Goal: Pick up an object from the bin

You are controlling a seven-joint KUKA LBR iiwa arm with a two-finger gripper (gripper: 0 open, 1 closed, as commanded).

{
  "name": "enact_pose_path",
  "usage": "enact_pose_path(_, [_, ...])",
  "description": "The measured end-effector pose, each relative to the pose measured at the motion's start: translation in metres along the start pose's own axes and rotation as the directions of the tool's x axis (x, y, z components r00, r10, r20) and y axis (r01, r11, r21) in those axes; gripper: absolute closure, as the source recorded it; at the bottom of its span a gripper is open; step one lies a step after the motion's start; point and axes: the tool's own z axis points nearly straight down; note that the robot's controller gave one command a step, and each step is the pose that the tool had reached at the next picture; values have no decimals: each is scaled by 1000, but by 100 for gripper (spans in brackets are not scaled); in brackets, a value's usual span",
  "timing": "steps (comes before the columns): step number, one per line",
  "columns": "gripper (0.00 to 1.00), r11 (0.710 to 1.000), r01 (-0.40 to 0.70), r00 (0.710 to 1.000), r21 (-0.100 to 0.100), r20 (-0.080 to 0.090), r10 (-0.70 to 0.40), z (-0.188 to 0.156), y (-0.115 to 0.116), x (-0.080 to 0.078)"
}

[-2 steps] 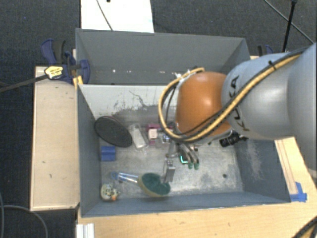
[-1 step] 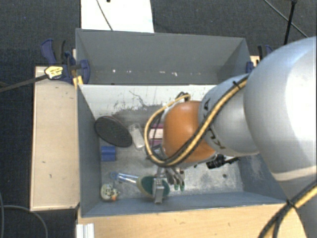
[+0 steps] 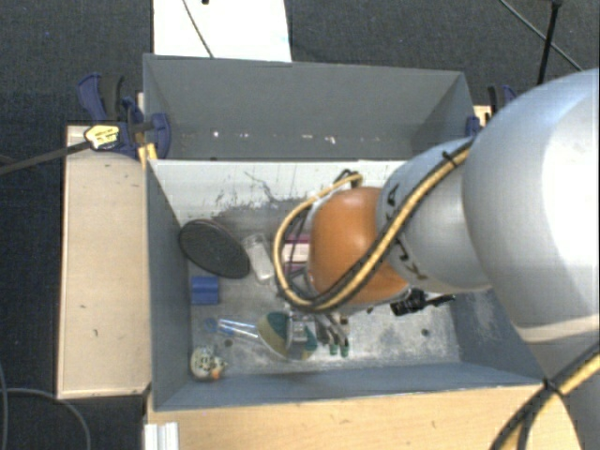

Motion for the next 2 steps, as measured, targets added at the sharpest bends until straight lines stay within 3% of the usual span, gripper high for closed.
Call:
enact_pose_path(1, [100,1000,14,1000,-3,6,-14,-117,0,-8])
enact_pose_path(2, [100,980,198,980,0,7,-198,-214,-23,-30])
